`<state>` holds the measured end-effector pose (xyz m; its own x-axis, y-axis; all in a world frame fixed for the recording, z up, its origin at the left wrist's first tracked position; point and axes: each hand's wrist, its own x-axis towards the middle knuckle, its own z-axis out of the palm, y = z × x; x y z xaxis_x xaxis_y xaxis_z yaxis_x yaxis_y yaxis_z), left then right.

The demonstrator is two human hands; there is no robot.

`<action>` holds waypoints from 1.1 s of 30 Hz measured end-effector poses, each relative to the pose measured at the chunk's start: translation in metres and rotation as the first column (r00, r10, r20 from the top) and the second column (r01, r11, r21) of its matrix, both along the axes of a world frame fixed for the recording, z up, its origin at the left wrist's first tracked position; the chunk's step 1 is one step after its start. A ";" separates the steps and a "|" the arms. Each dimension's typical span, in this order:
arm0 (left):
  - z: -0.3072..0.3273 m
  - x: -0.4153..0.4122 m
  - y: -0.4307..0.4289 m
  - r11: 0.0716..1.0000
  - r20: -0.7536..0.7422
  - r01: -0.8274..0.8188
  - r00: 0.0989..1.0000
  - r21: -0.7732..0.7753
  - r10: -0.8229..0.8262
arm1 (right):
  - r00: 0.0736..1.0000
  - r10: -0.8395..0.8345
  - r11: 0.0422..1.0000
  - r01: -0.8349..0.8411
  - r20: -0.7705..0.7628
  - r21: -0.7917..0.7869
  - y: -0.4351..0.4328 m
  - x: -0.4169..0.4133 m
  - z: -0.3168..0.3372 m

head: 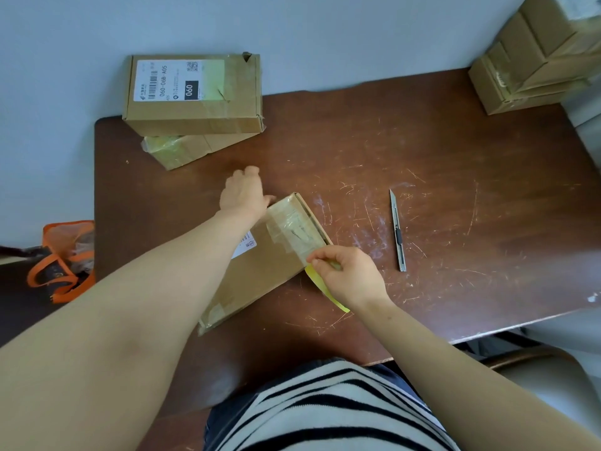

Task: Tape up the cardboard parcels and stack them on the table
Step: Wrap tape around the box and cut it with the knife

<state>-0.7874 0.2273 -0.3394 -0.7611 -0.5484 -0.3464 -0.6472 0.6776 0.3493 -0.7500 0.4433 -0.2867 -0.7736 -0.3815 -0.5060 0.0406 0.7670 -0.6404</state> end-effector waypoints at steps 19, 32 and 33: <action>-0.008 0.035 0.043 0.938 -0.087 0.197 0.969 -0.286 -0.230 | 0.995 -0.038 0.996 0.045 0.094 -0.072 -0.005 -0.015 0.009; -0.019 0.059 0.055 0.914 -0.091 0.371 0.917 -0.166 -0.389 | 0.990 0.113 0.960 -0.088 0.079 -0.267 0.030 -0.005 0.005; -0.019 0.059 0.054 0.913 -0.090 0.375 0.916 -0.157 -0.392 | 0.993 0.118 0.963 -0.112 0.007 -0.247 0.033 -0.004 0.006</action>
